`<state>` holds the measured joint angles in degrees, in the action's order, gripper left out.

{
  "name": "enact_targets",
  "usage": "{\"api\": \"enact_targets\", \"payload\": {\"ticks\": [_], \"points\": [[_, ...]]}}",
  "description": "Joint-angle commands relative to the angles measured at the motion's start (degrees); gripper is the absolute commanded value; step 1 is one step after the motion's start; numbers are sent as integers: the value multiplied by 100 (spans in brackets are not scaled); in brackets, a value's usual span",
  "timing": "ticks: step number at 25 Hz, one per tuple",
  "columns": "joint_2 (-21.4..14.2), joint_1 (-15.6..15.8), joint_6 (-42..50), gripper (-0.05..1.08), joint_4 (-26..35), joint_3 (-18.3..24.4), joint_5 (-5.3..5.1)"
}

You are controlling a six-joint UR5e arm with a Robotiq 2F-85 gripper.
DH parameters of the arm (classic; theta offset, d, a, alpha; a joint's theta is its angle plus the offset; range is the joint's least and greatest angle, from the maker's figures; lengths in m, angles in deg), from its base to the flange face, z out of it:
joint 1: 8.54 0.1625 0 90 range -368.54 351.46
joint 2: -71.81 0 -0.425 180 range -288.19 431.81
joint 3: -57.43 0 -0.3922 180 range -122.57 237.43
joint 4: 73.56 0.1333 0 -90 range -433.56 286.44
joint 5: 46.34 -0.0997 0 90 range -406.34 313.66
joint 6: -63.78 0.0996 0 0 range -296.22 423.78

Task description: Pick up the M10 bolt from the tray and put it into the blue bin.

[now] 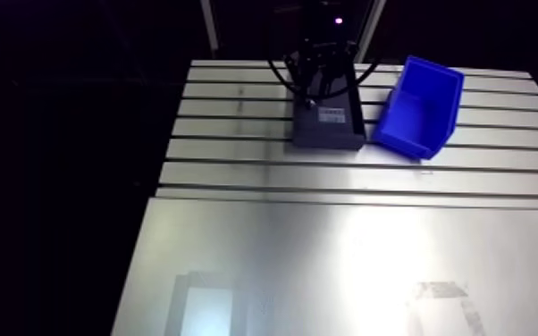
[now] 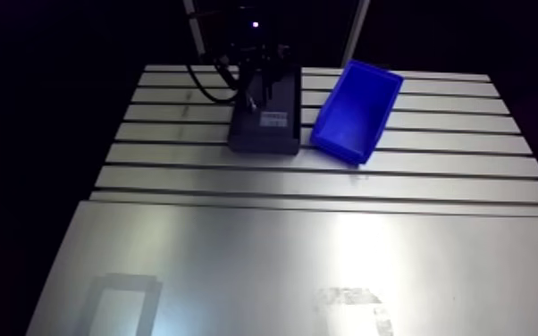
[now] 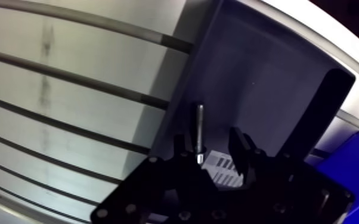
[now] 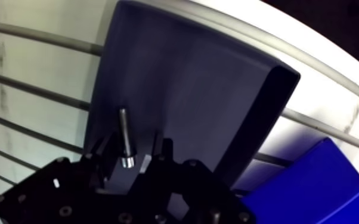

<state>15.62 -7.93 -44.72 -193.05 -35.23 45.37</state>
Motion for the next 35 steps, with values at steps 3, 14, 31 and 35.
{"api": "enact_targets", "payload": {"ticks": [3,14,31,35], "points": [[0,0,0,59,0,-11,0],[9,0,0,64,-9,-2,9],[44,0,0,71,-18,33,9],[44,0,0,72,-53,42,0]]}}
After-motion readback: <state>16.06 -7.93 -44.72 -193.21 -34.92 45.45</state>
